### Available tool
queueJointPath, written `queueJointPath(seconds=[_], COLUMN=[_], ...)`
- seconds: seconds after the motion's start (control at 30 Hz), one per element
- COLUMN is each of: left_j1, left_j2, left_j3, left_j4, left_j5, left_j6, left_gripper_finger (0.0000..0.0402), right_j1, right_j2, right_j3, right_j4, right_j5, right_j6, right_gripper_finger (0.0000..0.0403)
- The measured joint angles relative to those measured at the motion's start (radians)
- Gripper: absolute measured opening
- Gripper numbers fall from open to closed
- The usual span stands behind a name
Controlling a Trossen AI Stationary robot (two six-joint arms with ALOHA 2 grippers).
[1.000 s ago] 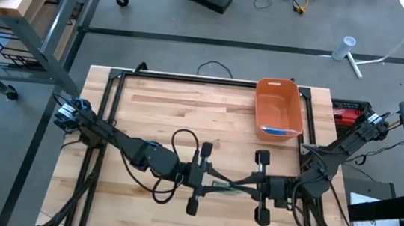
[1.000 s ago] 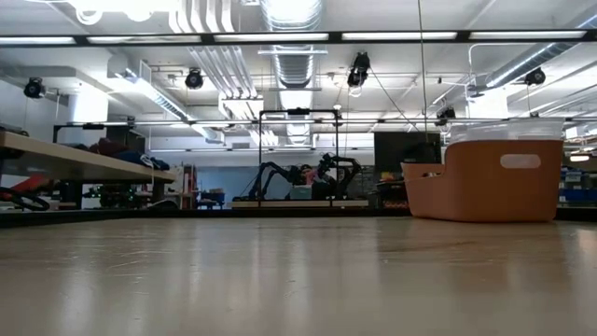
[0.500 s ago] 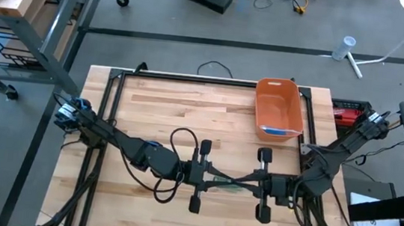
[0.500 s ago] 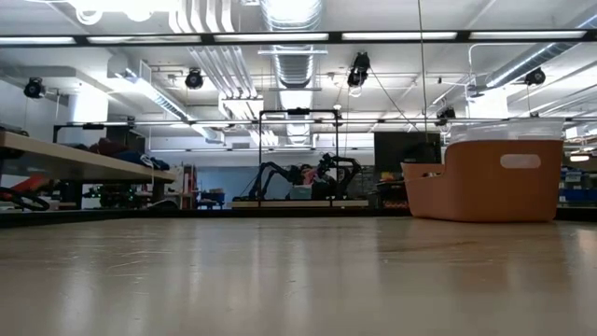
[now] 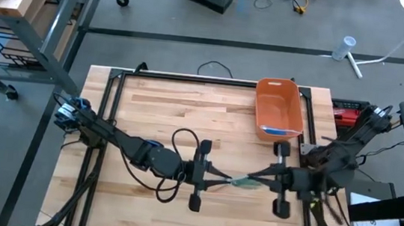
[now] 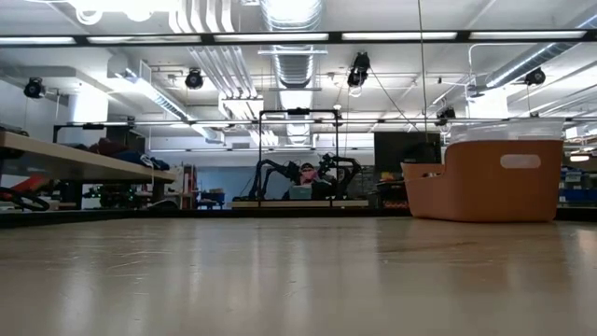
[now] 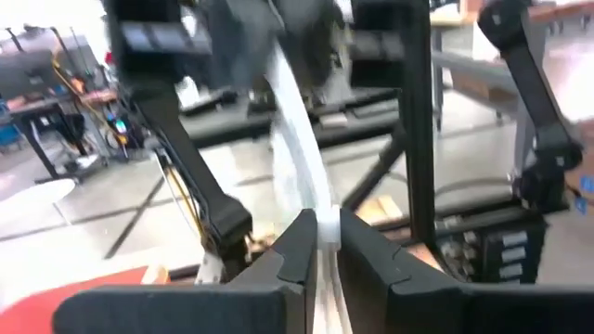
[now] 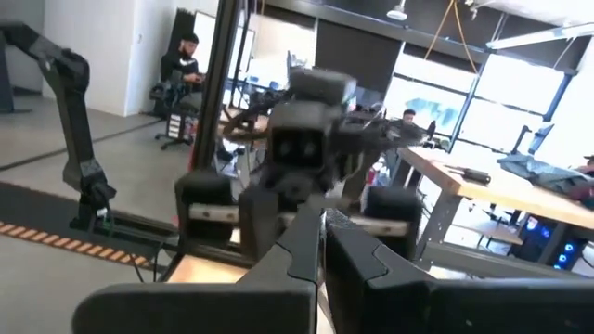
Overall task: Roll bandage
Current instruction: Close the zip bag, then put the zip bag into the orange bin
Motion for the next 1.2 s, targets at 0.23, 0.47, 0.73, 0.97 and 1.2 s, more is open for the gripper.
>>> queueJointPath(seconds=[0.23, 0.47, 0.73, 0.97, 1.2], left_j1=[-0.004, -0.004, -0.008, -0.004, 0.018], left_j2=[-0.025, -0.064, -0.101, -0.100, -0.086], left_j3=[-0.002, 0.000, -0.004, -0.005, -0.018], left_j4=[-0.113, -0.253, -0.457, -0.479, -0.400], left_j5=[-0.001, -0.020, -0.012, -0.034, -0.049], left_j6=[-0.003, -0.060, -0.100, -0.118, -0.098], left_gripper_finger=[0.0016, 0.0028, 0.0035, 0.0036, 0.0039], right_j1=[0.027, 0.026, 0.026, -0.001, -0.036], right_j2=[-0.099, -0.185, -0.228, -0.232, -0.258], right_j3=[0.000, 0.000, 0.005, -0.004, -0.009], right_j4=[-0.073, -0.179, -0.214, -0.331, -0.397], right_j5=[0.011, 0.010, 0.015, 0.252, 0.152], right_j6=[0.001, 0.047, 0.063, 0.021, 0.071], right_gripper_finger=[0.0000, 0.0000, 0.0000, 0.0000, 0.0000])
